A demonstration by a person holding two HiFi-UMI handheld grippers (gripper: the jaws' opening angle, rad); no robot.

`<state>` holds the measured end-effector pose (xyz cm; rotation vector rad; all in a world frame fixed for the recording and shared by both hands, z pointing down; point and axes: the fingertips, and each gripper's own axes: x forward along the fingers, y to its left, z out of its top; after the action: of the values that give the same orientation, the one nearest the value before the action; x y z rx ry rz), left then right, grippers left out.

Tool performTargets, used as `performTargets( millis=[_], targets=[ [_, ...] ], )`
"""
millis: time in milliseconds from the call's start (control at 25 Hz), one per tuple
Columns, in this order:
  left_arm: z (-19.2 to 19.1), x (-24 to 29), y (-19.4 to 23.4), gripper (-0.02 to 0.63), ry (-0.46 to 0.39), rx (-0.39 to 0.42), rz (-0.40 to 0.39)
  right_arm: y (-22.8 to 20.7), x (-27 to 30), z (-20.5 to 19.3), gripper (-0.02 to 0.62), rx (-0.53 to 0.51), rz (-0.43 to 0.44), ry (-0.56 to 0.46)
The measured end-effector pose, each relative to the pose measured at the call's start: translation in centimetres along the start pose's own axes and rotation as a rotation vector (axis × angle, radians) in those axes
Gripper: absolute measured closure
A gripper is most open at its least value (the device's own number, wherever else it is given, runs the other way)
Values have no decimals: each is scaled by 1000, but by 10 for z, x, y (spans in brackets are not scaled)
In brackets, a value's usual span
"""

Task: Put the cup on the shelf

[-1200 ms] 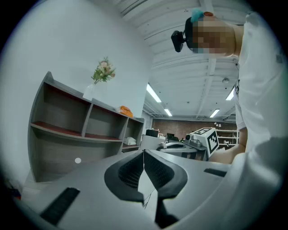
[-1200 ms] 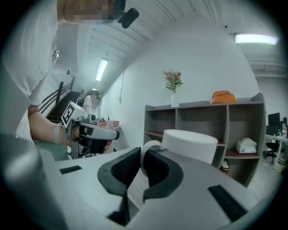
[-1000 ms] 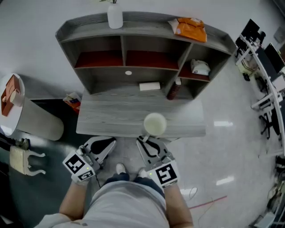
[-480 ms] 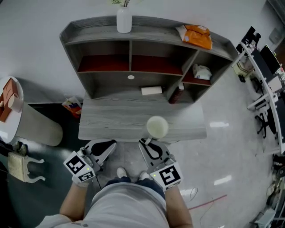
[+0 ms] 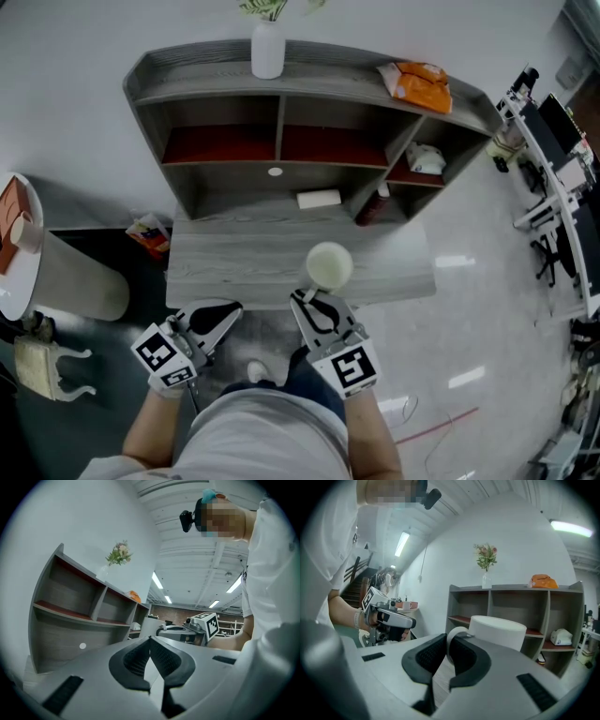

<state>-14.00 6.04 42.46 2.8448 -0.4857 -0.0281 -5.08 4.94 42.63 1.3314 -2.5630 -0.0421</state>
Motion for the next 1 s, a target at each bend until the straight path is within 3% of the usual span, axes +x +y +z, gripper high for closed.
performTargets(
  millis=[480,1000],
  targets=[
    [4,61,42,589,14,-3,95,-65,35,-21,560,12,98,14],
    [30,139,68,589,-19,23,271,-157,66,-6,560,-43,302,-14]
  ],
)
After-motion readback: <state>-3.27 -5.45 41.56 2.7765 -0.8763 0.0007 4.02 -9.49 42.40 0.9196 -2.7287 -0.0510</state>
